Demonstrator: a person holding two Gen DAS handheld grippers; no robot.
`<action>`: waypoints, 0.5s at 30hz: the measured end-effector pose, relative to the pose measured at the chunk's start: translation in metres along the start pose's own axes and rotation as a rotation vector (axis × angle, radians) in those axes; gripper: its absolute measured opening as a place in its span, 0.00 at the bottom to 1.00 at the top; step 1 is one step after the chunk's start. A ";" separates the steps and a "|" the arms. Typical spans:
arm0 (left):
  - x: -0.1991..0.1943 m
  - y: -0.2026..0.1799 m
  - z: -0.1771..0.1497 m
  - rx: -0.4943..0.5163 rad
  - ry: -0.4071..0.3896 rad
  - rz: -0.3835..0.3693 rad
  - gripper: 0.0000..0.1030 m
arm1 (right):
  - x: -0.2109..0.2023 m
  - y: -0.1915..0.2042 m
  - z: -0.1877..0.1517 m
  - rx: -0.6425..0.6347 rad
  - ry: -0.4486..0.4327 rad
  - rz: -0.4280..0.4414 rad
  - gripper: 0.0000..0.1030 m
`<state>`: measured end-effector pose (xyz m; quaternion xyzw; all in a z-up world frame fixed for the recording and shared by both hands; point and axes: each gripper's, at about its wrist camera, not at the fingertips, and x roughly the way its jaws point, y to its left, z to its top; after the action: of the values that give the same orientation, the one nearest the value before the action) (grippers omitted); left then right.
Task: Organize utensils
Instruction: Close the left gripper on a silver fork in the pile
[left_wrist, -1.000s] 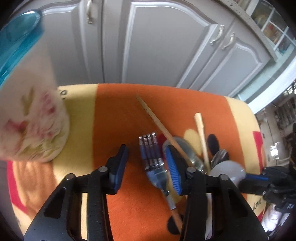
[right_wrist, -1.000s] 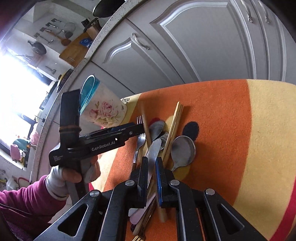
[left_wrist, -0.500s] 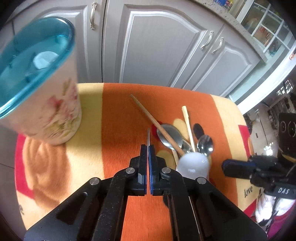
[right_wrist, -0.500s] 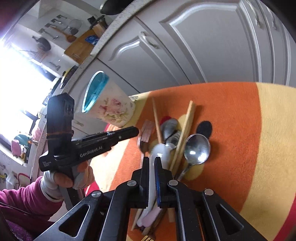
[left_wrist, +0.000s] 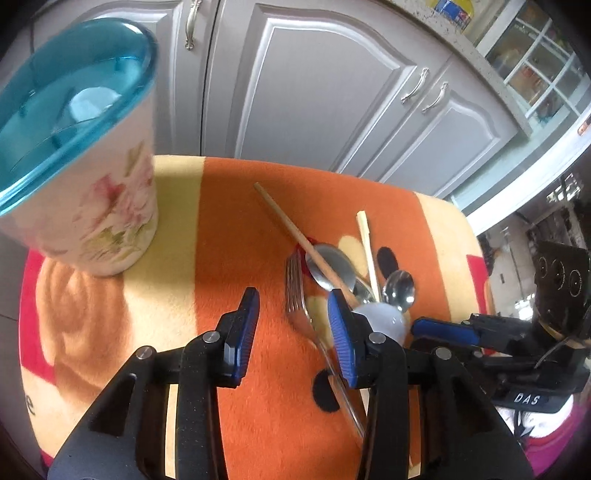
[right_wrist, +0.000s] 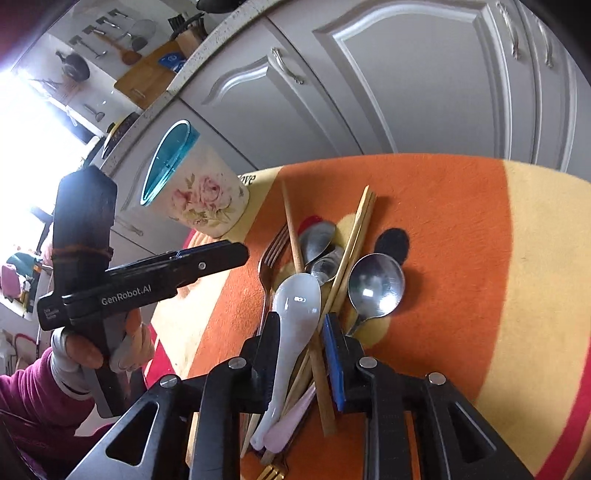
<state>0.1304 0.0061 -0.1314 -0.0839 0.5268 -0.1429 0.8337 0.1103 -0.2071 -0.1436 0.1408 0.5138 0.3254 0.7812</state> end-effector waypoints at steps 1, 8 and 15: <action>0.005 -0.003 0.002 0.013 0.009 0.010 0.36 | 0.004 -0.003 0.001 0.008 0.007 -0.007 0.25; 0.037 -0.005 0.011 0.018 0.092 0.062 0.36 | 0.020 -0.009 0.006 0.012 0.048 0.088 0.25; 0.038 -0.003 0.013 0.060 0.093 0.073 0.02 | 0.018 0.003 0.007 -0.030 0.030 0.124 0.06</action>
<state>0.1566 -0.0092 -0.1571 -0.0326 0.5633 -0.1319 0.8150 0.1204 -0.1923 -0.1513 0.1559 0.5109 0.3829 0.7537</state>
